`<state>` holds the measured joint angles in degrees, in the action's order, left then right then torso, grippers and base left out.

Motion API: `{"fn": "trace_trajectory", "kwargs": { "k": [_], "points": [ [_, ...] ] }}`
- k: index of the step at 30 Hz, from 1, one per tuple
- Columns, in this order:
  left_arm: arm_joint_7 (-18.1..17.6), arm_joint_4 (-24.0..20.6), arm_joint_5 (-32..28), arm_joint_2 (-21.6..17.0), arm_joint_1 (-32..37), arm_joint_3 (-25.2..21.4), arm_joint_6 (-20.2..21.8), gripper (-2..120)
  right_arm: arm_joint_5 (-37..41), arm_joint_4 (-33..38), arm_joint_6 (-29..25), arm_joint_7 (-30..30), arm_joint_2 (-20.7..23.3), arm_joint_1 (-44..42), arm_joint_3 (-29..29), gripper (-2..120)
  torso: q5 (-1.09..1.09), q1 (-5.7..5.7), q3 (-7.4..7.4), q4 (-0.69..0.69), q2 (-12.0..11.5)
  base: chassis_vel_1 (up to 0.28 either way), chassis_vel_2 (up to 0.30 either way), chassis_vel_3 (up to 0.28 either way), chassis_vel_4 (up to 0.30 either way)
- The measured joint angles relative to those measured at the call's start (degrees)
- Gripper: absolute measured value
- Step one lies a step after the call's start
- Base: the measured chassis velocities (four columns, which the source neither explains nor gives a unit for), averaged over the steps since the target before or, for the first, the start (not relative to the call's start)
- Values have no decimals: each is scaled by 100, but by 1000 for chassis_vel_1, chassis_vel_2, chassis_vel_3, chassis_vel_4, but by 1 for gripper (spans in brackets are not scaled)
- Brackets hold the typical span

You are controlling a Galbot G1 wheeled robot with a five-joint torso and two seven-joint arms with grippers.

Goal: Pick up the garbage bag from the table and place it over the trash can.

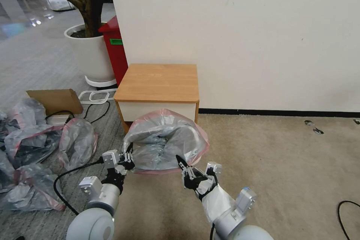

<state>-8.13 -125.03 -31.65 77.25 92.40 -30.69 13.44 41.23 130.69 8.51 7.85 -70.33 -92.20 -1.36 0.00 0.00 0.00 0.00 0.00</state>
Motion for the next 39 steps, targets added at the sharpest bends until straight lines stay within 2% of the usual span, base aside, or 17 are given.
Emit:
{"fn": "trace_trajectory", "kwargs": {
  "k": [11,16,22,27,30,31,34,37,39],
  "points": [
    [-177,-101,-467,16,-19,-155,215,0,-335,-169,-248,-191,-28,-207,-8,0,0,0,0,1,0,0,0,0,0],
    [-220,-305,-841,35,48,-170,413,0,-381,-343,-323,-224,-46,-154,-178,0,0,0,0,0,0,0,0,0,0],
    [-248,-386,-990,44,64,-174,506,0,-448,-451,-362,-266,-28,-136,-322,0,0,1,0,0,0,0,0,0,0],
    [-284,-392,-1036,56,60,-174,544,0,-910,-580,-428,-307,-5,-143,-448,0,0,0,0,0,0,0,0,0,0],
    [-329,-384,-1035,65,44,-185,562,0,-2070,-775,-711,-390,-2,-202,-607,14,0,0,0,1,0,0,0,0,0],
    [-329,-384,-1035,65,44,-185,562,0,-2070,-775,-711,-390,-2,-202,-607,14,0,0,0,1,0,0,0,0,0],
    [-354,-359,-1035,47,16,-202,581,0,-2859,-689,-908,-620,55,-429,-708,29,0,0,0,0,0,0,0,0,0],
    [-364,-342,-1035,37,-3,-205,592,0,-3059,-604,-932,-672,73,-524,-724,36,0,0,0,0,0,0,0,0,0],
    [-377,-304,-1035,29,-24,-205,604,0,-3462,-515,-1035,-706,80,-645,-765,47,0,0,0,0,0,0,0,0,0]
  ]
}}
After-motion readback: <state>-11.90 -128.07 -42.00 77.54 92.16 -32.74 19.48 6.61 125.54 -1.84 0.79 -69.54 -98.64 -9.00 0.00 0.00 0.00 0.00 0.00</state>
